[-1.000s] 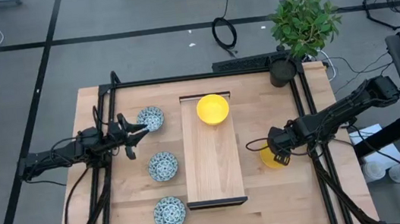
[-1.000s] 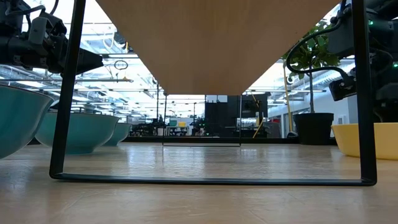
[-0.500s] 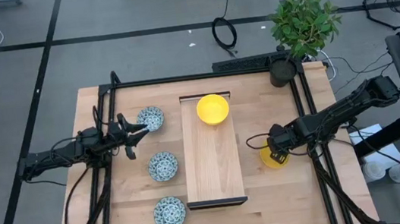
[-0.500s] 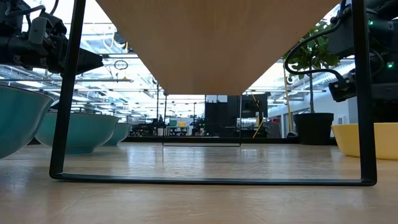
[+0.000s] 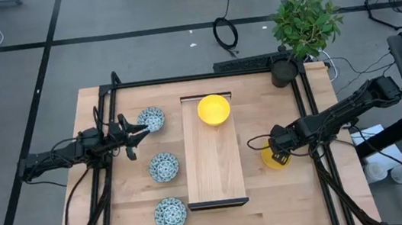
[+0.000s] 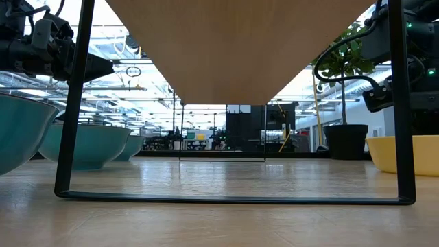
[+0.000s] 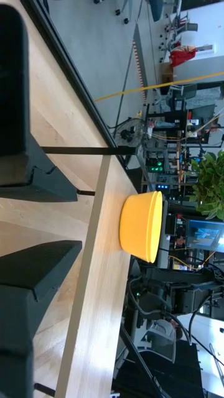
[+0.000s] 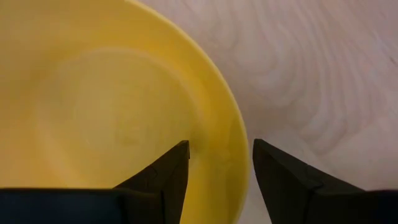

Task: Pick & Place Mini bowls
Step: Stack the yellow bowl on top of the yellow bowl on the shelf

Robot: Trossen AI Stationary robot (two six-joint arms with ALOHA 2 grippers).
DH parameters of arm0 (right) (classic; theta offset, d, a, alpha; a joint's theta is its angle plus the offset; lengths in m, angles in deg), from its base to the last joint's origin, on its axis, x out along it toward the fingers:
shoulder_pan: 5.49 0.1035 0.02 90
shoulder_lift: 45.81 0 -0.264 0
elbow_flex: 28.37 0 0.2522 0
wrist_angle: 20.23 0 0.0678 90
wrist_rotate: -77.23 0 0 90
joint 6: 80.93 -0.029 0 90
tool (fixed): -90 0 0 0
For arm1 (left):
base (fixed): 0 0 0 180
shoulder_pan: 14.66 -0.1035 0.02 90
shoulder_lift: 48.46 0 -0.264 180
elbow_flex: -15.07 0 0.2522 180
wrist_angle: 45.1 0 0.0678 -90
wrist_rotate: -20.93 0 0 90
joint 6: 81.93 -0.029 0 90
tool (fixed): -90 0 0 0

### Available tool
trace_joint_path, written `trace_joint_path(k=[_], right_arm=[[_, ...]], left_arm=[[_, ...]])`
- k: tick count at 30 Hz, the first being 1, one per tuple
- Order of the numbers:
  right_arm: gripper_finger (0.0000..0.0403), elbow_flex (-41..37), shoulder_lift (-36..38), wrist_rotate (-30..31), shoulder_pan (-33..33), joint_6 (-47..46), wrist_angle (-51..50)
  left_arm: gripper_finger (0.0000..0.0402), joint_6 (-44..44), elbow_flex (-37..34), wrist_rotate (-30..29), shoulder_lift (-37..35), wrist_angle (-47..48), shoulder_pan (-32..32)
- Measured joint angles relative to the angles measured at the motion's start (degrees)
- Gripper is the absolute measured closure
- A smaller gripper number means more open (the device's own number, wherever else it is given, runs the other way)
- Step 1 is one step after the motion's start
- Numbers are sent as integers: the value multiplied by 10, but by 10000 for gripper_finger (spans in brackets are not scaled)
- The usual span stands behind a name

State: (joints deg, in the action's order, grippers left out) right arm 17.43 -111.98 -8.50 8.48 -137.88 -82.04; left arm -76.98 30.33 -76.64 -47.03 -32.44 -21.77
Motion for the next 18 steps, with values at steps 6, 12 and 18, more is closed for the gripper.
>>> trace_joint_path(k=[6, 12, 18], right_arm=[[239, 0, 0, 1, 0, 0, 0], [239, 0, 0, 5, 0, 0, 0], [245, 0, 0, 6, 0, 0, 0]], left_arm=[[289, 0, 0, 0, 0, 0, 0], [289, 0, 0, 0, 0, 0, 0], [289, 0, 0, 0, 0, 0, 0]])
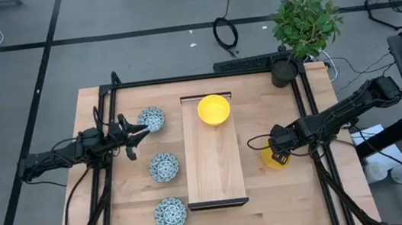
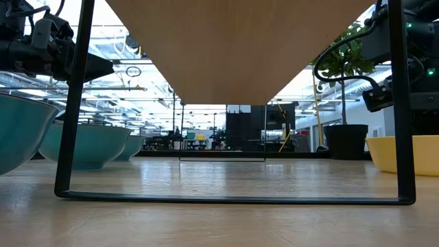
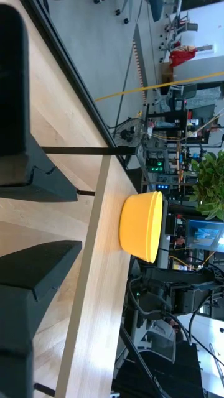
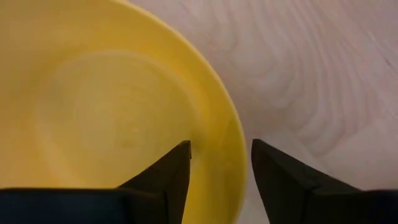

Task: Pick & Place Mini bowls
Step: Stack the yellow bowl on top of the yellow bowl on the shelf

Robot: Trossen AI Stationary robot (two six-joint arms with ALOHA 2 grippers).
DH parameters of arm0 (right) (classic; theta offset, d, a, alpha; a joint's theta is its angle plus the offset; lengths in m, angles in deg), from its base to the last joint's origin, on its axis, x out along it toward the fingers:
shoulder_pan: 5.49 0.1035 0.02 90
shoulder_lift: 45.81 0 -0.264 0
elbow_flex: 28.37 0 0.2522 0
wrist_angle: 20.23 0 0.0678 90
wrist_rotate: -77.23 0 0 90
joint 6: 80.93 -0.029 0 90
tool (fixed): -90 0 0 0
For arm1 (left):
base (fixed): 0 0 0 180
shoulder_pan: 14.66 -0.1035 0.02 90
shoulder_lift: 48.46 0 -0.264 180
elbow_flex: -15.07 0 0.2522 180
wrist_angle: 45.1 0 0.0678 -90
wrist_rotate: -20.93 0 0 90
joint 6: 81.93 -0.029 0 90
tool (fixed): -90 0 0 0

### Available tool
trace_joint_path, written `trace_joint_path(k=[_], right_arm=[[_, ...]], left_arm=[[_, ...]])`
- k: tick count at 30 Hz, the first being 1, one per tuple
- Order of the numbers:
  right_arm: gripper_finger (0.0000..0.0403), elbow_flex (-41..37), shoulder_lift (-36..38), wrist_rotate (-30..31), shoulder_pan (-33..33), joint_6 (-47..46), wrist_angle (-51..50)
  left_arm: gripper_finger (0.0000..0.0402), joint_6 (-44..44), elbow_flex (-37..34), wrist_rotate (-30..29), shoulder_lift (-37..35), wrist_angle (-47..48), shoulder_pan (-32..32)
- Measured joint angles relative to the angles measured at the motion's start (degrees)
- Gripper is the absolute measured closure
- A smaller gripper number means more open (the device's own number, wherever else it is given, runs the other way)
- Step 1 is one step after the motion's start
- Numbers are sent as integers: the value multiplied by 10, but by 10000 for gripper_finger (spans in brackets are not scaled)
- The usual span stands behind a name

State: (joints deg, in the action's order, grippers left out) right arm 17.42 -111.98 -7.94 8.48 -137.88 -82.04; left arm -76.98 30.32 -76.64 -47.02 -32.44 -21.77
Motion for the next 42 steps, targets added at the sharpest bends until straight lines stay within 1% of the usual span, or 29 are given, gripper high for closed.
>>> trace_joint_path(k=[5, 20, 23, 36, 42], right_arm=[[273, 0, 0, 0, 0, 2, 0], [376, 0, 0, 1, 0, 10, 2], [394, 1, 1, 13, 0, 22, 3], [400, 1, 3, 25, 0, 69, 19], [401, -1, 30, 29, 0, 93, 29]], left_arm=[[289, 0, 0, 0, 0, 0, 0], [289, 0, 0, 0, 0, 0, 0], [289, 0, 0, 0, 0, 0, 0], [289, 0, 0, 0, 0, 0, 0], [289, 0, 0, 0, 0, 0, 0]])
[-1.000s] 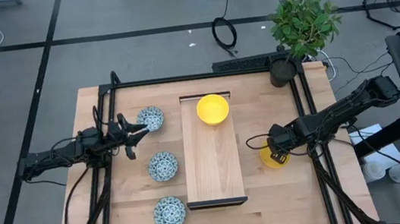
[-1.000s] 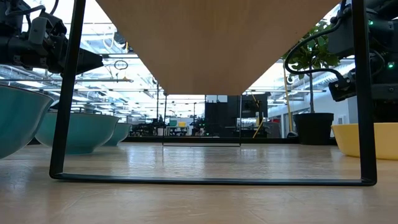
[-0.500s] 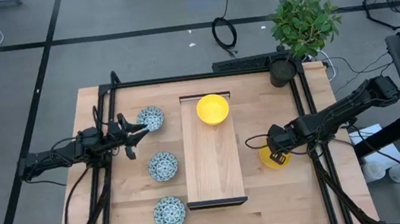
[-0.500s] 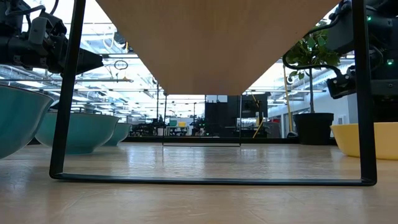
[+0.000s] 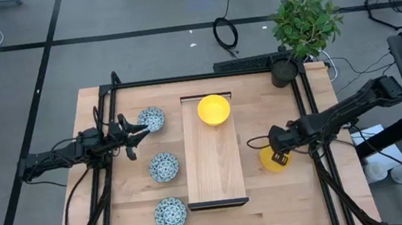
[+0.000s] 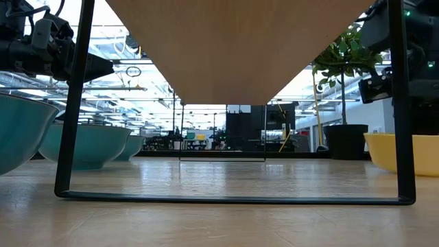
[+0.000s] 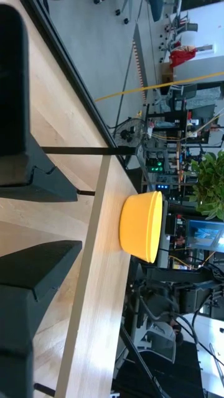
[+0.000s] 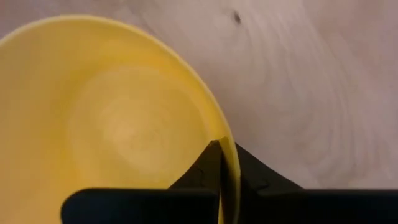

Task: Pick & Place Mini bowls
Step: Stack the yellow bowl on top of the yellow bowl on the shelf

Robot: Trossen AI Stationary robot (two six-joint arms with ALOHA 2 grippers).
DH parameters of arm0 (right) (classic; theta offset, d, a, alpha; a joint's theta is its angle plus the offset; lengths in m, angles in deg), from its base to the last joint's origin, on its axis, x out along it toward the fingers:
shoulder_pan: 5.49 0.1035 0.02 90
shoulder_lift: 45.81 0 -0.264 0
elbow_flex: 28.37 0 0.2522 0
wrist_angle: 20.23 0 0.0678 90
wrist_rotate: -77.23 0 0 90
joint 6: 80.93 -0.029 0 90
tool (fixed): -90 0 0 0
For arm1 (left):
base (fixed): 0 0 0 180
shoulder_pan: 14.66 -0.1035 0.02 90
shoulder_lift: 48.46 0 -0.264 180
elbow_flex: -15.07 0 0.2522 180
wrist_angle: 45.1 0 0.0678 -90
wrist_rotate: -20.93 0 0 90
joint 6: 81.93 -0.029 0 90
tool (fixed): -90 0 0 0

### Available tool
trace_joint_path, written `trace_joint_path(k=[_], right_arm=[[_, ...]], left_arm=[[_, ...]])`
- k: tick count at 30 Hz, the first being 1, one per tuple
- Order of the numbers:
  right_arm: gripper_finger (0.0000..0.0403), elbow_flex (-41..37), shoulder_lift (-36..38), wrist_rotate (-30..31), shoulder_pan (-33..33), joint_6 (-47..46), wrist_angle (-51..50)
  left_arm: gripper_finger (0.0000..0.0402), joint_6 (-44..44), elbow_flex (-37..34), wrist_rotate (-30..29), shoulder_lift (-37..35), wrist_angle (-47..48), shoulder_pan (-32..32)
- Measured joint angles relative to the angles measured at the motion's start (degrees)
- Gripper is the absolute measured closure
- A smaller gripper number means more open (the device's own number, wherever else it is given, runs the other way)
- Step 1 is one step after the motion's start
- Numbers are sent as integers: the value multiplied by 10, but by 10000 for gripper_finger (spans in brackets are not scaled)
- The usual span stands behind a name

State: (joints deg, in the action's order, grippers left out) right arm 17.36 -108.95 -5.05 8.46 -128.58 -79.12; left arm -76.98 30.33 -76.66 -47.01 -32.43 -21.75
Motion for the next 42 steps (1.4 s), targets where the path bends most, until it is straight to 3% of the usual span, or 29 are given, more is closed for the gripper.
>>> trace_joint_path(k=[16, 31, 42], right_arm=[[403, -1, 126, 100, 0, 22, 1], [403, -1, 179, 221, 0, 57, 25], [403, 0, 184, 225, 0, 142, 128]], left_arm=[[289, 0, 0, 0, 0, 0, 0], [289, 0, 0, 0, 0, 0, 0], [289, 0, 0, 0, 0, 0, 0]])
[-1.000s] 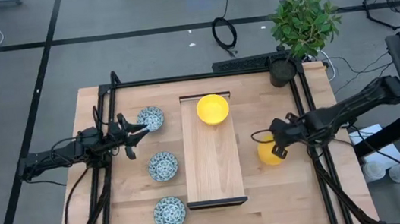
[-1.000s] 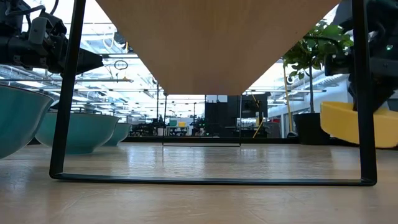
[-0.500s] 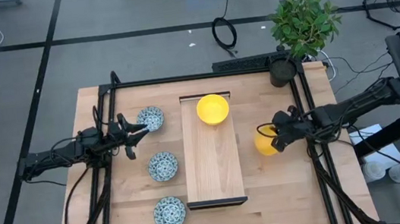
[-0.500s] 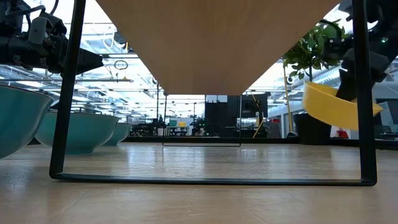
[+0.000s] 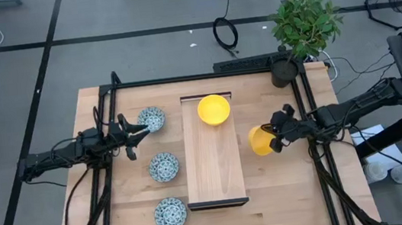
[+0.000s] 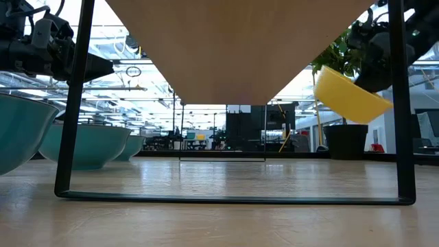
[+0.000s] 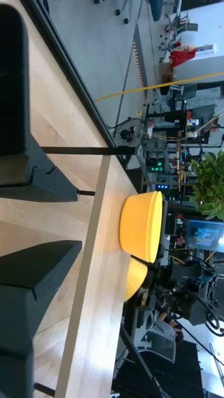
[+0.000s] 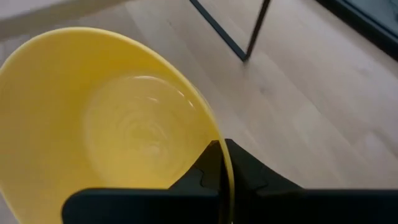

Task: Pick & Place Mini bowls
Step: Stack the yellow bowl on top of the yellow bowl on the shelf

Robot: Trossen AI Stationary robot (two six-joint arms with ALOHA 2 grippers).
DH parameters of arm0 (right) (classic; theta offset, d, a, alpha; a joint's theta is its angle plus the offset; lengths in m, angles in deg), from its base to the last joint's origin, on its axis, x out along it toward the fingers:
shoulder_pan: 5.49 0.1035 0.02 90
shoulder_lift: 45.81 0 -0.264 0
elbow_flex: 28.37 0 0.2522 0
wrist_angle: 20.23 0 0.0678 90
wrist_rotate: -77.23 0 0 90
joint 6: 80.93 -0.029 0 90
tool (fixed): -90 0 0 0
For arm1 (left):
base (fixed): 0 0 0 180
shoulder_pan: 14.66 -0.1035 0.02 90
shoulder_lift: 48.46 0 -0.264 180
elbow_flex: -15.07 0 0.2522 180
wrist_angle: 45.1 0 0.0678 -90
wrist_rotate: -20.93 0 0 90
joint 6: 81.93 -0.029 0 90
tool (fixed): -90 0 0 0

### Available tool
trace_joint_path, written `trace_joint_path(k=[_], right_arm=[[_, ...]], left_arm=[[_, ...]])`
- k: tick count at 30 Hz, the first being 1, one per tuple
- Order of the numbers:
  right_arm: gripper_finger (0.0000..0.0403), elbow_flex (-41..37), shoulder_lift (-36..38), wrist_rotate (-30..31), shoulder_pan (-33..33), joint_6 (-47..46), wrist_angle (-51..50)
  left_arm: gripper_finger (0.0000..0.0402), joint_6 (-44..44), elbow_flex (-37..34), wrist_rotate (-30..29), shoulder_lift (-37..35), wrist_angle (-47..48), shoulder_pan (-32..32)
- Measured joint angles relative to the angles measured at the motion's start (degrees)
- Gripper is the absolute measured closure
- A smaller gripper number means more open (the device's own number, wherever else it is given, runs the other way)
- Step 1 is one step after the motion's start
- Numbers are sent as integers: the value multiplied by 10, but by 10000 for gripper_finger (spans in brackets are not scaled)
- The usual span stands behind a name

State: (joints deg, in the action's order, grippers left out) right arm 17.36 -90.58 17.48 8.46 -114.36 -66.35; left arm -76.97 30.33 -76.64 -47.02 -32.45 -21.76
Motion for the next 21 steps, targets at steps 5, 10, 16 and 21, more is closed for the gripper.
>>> trace_joint_path(k=[5, 10, 16, 21], right_arm=[[403, 0, 0, 0, 0, 27, 30], [403, 0, 0, 0, 0, 52, 62], [403, 0, 0, 1, 0, 104, 121], [403, 0, 0, 0, 0, 160, 190]], left_arm=[[289, 0, 0, 0, 0, 0, 0], [289, 0, 0, 0, 0, 0, 0], [289, 0, 0, 0, 0, 0, 0], [289, 0, 0, 0, 0, 0, 0]])
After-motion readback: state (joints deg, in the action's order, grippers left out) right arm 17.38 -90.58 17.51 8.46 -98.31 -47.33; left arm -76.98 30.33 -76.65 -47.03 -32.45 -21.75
